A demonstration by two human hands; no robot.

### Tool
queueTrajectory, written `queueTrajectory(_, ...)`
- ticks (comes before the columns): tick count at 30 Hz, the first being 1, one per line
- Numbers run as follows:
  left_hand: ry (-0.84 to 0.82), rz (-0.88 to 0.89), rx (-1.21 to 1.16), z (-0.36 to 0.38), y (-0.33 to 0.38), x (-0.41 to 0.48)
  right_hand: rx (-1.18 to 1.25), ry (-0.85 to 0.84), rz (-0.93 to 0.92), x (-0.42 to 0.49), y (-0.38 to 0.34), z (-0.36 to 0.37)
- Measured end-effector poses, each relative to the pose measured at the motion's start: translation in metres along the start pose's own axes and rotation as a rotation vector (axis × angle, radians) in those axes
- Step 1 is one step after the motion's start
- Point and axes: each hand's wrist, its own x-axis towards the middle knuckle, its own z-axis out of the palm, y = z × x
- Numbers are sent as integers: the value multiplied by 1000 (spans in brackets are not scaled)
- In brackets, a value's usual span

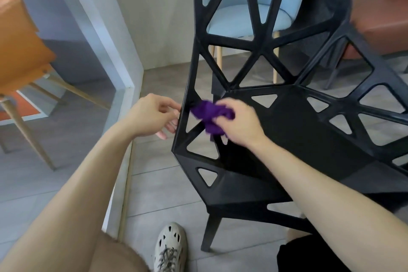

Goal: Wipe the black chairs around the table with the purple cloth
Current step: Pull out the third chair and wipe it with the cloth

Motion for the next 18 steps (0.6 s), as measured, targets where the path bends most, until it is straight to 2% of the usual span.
queueTrajectory(2,21,-19,21,-3,0,-2,130,219,124,31,-19,-9)
queueTrajectory(4,48,-38,38,-4,-1,-3,140,285,85,50,-43,-2)
queueTrajectory(8,128,-58,130,-8,-9,-4,24,6,-167,-7,-49,42)
queueTrajectory(11,138,-81,271,-13,-18,-7,29,-178,-266,-54,-30,29)
queueTrajectory(13,132,-93,297,-14,-22,-9,-7,-155,-273,-42,-31,19)
queueTrajectory(16,134,-79,320,-14,-23,-13,47,30,-157,-14,-53,27)
queueTrajectory(18,150,-56,335,-13,-25,-18,43,-22,-194,-26,-57,36)
